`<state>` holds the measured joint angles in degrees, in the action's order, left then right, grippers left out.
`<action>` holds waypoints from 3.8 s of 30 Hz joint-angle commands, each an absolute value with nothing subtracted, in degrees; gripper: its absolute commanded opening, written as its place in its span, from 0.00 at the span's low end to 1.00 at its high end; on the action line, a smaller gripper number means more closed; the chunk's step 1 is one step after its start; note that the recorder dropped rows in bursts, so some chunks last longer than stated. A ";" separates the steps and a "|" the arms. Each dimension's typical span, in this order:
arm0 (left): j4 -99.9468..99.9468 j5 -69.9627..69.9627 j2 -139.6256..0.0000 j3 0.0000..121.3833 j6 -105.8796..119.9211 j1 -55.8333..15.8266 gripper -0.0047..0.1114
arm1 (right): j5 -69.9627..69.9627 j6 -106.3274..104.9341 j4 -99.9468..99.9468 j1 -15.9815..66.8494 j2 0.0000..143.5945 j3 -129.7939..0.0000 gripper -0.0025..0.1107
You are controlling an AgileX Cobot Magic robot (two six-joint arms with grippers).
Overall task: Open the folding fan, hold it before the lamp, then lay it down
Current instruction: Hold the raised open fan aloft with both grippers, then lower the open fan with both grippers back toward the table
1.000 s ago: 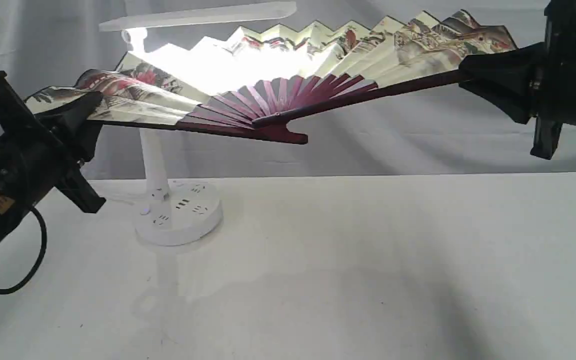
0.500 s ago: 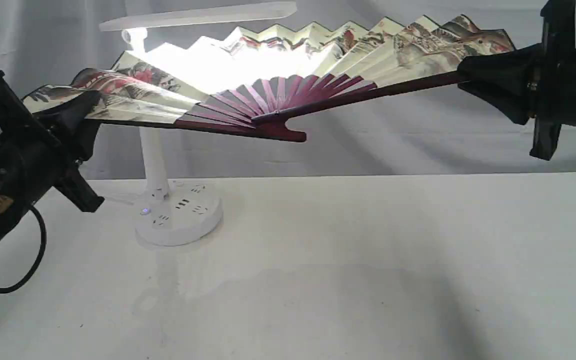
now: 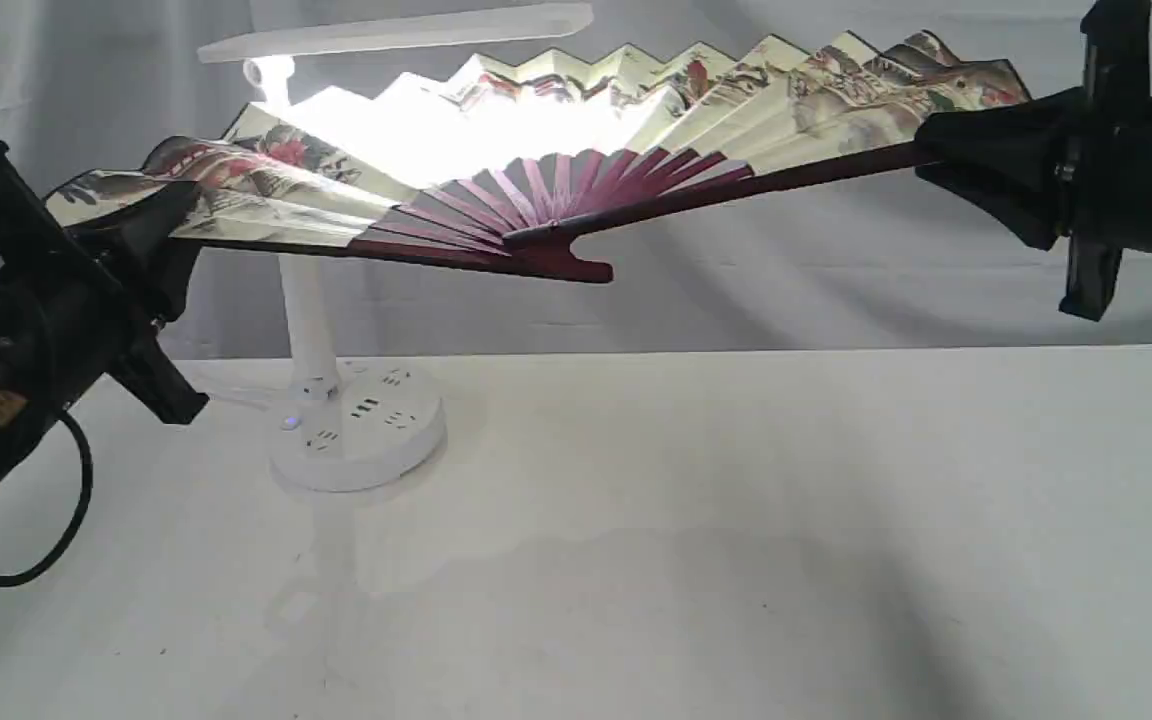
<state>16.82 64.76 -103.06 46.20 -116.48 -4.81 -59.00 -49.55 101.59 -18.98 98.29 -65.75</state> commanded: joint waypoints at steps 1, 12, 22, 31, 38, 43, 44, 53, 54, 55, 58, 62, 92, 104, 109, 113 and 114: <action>11.04 69.96 -101.43 46.57 -120.98 -4.66 0.04 | -56.17 -53.43 99.95 -18.79 98.15 -65.46 0.02; 11.04 69.96 -101.43 46.57 -120.98 -4.66 0.04 | -56.17 -53.62 99.95 -18.79 98.15 -65.46 0.02; 11.04 69.96 -101.43 46.57 -120.98 -4.66 0.04 | -56.08 -53.63 99.95 -18.79 98.25 -65.46 0.02; 11.04 69.96 -101.43 46.57 -120.98 -4.66 0.04 | -56.08 -53.63 99.95 -18.79 98.25 -65.46 0.02; 11.04 69.96 -101.43 46.57 -120.98 -4.66 0.04 | -56.08 -53.75 99.95 -18.79 98.25 -65.46 0.02; 11.04 69.96 -101.43 46.57 -120.98 -4.66 0.04 | -56.08 -53.75 99.95 -18.79 98.25 -65.46 0.02; 11.04 69.96 -101.43 46.57 -120.98 -4.66 0.04 | -56.08 -53.75 99.95 -18.79 98.25 -65.46 0.02; 11.31 69.96 -101.43 46.57 -121.00 -4.66 0.04 | -56.08 -53.64 99.95 -18.79 98.25 -65.46 0.02; 11.31 69.96 -101.43 46.57 -121.00 -4.66 0.04 | -56.08 -53.64 99.95 -18.79 98.25 -65.46 0.02; 11.31 69.96 -101.43 46.57 -121.00 -4.66 0.04 | -56.08 -53.64 99.95 -18.79 98.25 -65.46 0.02; 11.55 69.96 -101.43 46.57 -120.87 -4.66 0.04 | -56.08 -53.64 99.95 -18.79 98.25 -65.46 0.02; 12.13 69.96 -101.43 46.57 -120.77 -4.66 0.04 | -56.08 -53.64 99.95 -18.79 98.25 -65.46 0.02; 18.45 69.96 -101.43 42.93 -117.97 -4.66 0.04 | -52.78 -53.84 98.66 -18.79 98.25 -58.72 0.02; 12.14 69.96 -101.43 35.67 -111.76 -4.79 0.04 | -45.90 -53.84 99.07 -18.79 98.25 -55.34 0.02; 9.28 69.96 -101.43 35.31 -108.95 -7.16 0.04 | -41.97 -53.94 99.29 -19.44 98.25 -53.13 0.02; 5.04 69.96 -101.43 35.31 -108.02 -10.33 0.04 | -43.04 -54.33 99.10 -22.58 98.25 -51.93 0.02; 3.41 69.96 -101.43 35.31 -106.39 -11.42 0.04 | -43.63 -54.33 99.10 -23.45 98.25 -51.83 0.02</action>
